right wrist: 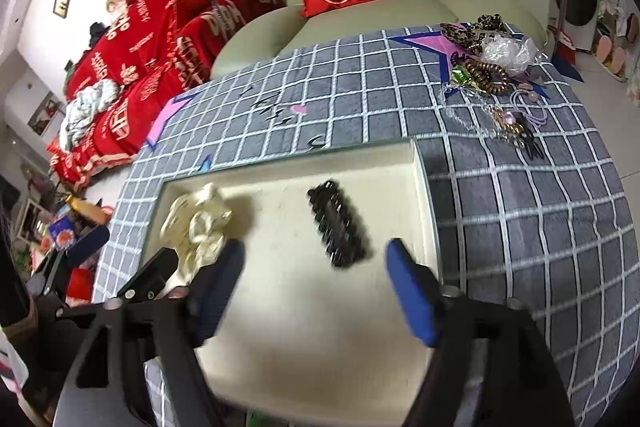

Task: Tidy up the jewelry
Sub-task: 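Move both tools back toward the remaining jewelry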

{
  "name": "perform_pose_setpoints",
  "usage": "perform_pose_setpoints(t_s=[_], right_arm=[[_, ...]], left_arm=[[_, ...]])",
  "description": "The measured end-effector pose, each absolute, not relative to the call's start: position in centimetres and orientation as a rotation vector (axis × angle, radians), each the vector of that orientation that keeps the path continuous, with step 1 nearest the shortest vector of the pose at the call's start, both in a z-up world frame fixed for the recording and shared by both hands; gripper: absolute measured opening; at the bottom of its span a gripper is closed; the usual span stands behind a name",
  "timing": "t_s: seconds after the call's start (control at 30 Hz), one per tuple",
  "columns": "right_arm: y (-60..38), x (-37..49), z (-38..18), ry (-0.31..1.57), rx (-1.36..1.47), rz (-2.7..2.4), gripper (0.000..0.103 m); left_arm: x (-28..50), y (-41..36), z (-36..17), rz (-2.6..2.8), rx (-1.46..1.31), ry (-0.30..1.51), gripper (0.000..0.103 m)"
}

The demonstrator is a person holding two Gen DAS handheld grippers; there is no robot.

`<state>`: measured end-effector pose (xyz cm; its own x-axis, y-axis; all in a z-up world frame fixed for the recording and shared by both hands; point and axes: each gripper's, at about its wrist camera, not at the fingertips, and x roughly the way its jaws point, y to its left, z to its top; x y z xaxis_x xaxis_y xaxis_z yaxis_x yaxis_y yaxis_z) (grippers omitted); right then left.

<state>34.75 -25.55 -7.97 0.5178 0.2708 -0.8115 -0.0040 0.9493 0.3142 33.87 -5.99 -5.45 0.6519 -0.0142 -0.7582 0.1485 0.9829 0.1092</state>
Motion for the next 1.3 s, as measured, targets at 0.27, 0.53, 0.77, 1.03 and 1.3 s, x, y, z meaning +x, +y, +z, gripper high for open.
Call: perform_pose_setpoints(t_s=[0.27, 0.53, 0.77, 1.03, 1.3], right_arm=[[-26.2, 28.3, -5.8, 0.986, 0.314, 0.195, 0.087], [-26.2, 21.1, -4.5, 0.941, 0.347, 0.227, 0.103], [-25.3, 15.5, -4.7, 0.994, 0.345, 0.243, 0.103], [-25.2, 10.1, -6.6, 1.016, 0.309, 0.191, 0.103], [-25.8, 6.0, -9.4, 1.058, 0.311, 0.114, 0.103]], left_arm=[[26.1, -4.4, -3.0, -0.121, 0.169, 0.843, 0.103], [18.4, -2.0, -4.2, -0.102, 0.15, 0.881, 0.103], [12.9, -0.2, -4.8, -0.049, 0.138, 0.849, 0.103], [9.4, 0.8, -7.4, -0.037, 0.124, 0.884, 0.103], [7.9, 2.4, -9.8, -0.002, 0.065, 0.933, 0.103]])
